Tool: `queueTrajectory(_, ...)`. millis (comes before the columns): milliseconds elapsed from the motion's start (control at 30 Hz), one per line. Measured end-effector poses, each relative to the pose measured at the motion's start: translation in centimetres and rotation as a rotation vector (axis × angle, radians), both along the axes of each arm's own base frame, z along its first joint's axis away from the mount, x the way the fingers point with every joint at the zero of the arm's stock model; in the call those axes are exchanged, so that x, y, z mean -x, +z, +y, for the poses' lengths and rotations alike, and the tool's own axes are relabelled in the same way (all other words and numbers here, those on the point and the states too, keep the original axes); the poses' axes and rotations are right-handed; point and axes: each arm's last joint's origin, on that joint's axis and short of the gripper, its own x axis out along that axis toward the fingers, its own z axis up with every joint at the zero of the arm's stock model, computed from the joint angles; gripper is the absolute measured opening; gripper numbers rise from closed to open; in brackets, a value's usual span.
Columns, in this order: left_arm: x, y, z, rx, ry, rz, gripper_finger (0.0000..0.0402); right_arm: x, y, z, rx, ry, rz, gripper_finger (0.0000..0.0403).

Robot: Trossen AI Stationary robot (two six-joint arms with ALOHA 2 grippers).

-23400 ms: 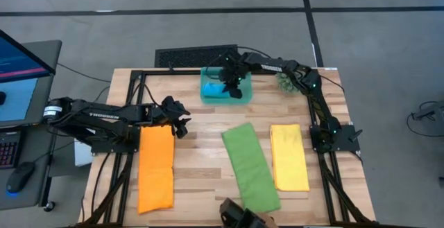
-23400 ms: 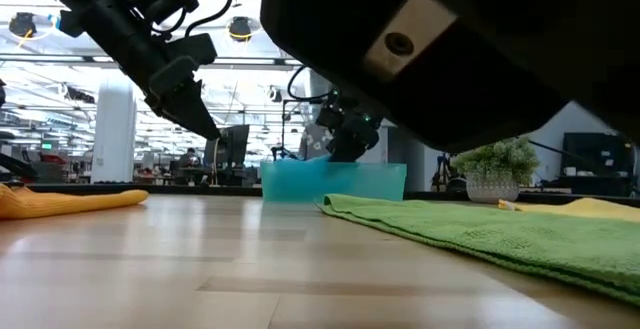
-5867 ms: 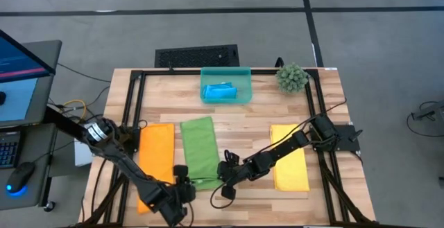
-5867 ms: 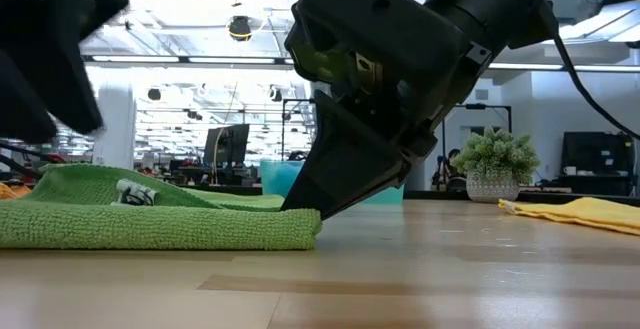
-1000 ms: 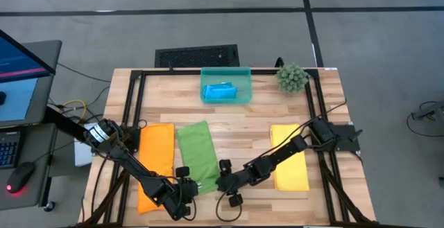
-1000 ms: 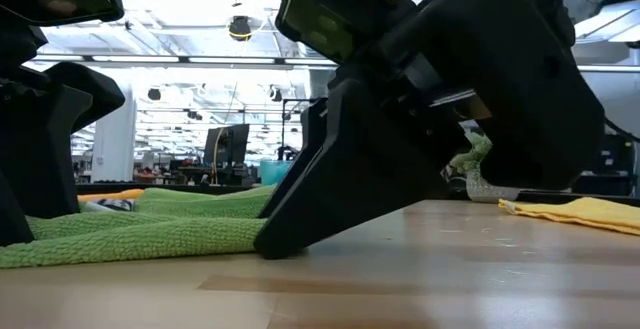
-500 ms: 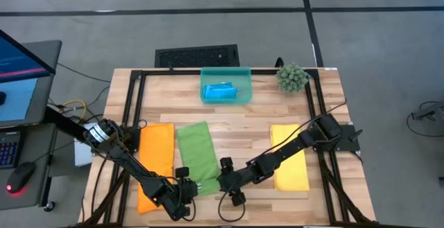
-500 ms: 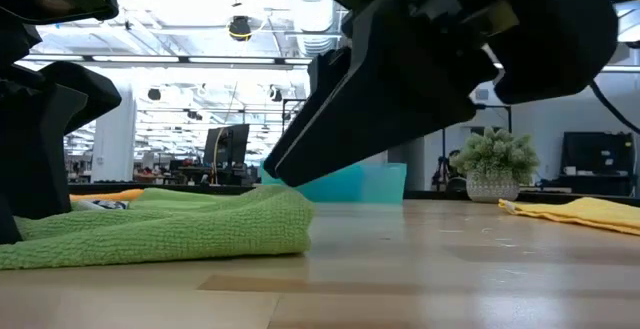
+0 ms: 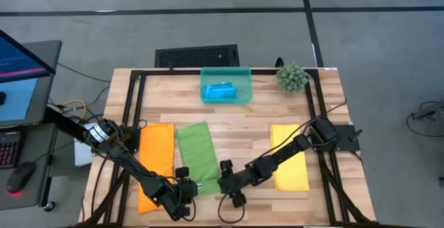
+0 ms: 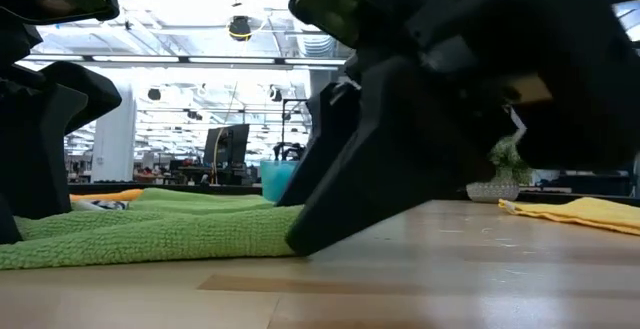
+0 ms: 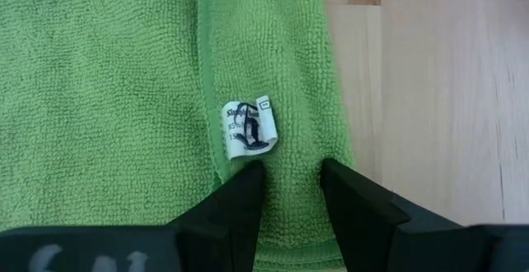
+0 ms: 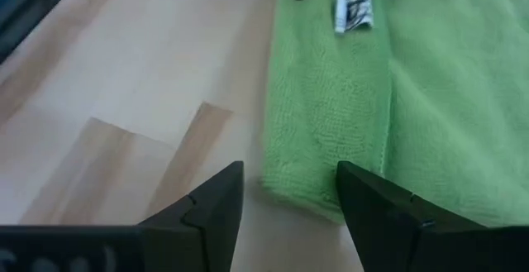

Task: Roll microfiber towels into tight, uniform cylinder then place into a basket
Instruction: Roll the green towel

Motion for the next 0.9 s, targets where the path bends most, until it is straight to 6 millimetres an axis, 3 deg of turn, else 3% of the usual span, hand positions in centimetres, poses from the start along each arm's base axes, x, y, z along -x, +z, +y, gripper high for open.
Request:
queueTrajectory(200, 0.2, 0.5, -0.2, 0.02, -0.011, -0.007, 0.0125, -0.1, -0.1, -0.4, 0.001, -0.044, 0.002, 0.0218)
queueTrajectory(433, 0.5, 1.2, -0.3, 0.05, -0.028, -0.005, 0.0126, -0.7, -1.7, -0.3, -0.009, -0.044, -0.006, 0.0213)
queueTrajectory(667, 0.5, 1.3, -0.4, 0.047, -0.029, -0.01, 0.0126, -0.9, -1.3, -0.1, -0.032, -0.039, -0.045, 0.0178)
queueTrajectory(900, 0.7, 1.3, -0.4, 0.05, -0.016, 0.0, 0.0126, 0.2, -0.6, 0.1, 0.008, -0.027, 0.033, 0.0163)
